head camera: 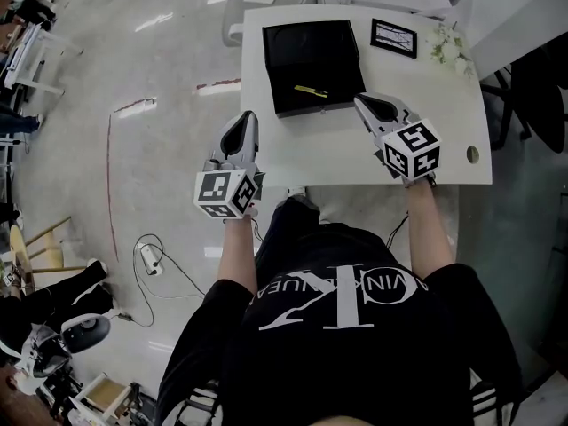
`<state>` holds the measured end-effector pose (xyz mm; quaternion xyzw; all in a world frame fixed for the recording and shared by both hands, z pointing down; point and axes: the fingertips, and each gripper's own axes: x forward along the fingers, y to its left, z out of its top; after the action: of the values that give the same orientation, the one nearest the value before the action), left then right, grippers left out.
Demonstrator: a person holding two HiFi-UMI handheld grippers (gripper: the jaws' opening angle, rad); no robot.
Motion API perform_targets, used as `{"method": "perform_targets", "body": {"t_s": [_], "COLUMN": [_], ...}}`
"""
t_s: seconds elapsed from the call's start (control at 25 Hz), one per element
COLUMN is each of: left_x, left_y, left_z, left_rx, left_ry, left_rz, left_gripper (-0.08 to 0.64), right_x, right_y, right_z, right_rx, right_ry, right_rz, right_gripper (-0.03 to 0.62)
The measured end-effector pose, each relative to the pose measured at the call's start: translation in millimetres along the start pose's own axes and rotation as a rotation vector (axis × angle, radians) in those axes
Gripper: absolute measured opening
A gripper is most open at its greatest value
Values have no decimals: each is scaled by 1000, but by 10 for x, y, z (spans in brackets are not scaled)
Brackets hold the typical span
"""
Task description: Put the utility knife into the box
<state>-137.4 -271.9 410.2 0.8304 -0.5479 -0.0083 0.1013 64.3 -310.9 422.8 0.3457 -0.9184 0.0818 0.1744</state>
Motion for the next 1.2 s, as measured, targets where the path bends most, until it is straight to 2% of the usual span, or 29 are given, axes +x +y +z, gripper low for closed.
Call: {"method": "perform_targets", "body": {"t_s": [0.56, 1.2], "left_x": [-293, -680], "left_y": [-214, -406], "left_z": [72, 60], "left_rx": [24, 41], "left_ry": [-33, -70], "left_rz": [22, 59], "left_gripper": [11, 11], "right_x": [-341, -638], "right_y": [145, 358], "right_z": [65, 26], "right_rx": [-9, -24], "right_ry": [-107, -154], "right_rz": [-22, -32], "right_gripper": [14, 14]}}
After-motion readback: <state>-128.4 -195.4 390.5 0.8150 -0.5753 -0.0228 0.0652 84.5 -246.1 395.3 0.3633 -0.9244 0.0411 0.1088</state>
